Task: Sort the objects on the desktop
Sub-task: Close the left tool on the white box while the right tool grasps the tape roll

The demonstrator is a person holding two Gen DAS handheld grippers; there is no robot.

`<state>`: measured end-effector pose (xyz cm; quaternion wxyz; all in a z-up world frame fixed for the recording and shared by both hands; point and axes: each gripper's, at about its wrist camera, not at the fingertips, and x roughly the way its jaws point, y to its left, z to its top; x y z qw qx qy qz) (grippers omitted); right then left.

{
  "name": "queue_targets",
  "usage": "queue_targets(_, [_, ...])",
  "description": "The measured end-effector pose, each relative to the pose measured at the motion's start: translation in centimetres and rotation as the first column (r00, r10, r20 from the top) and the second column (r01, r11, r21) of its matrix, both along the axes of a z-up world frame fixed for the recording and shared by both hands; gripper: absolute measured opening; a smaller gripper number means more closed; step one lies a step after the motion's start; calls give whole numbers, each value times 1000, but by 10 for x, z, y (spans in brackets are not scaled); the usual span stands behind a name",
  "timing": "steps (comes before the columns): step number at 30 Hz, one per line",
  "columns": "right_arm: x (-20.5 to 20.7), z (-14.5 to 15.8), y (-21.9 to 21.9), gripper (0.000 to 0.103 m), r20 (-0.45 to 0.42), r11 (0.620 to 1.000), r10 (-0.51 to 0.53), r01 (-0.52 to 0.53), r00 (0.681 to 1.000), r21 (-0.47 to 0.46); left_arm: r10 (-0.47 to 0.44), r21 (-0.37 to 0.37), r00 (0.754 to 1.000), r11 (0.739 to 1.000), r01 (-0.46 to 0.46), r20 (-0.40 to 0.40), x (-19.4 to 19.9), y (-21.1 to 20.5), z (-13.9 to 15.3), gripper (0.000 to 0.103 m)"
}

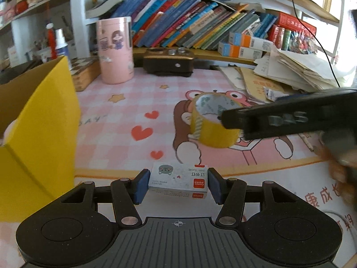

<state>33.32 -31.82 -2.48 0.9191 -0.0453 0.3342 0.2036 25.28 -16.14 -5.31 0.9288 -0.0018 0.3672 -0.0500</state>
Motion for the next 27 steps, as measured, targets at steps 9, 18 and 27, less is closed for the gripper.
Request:
queue_targets(9, [35,-31,31,103,1,989,109,-108,994,-105,34,0,999,999,-34,9,-12,2,6,55])
queue_targets(18, [46,-44,33,100,0,985,122,-121,993,-119,65,3,998,998,-65,23,-26,3,13,55])
queue_targets(27, [47,-44,28,84,-9,991,56,-57,998,-125,117,19,992,993,-118,50,-50,13,24,55])
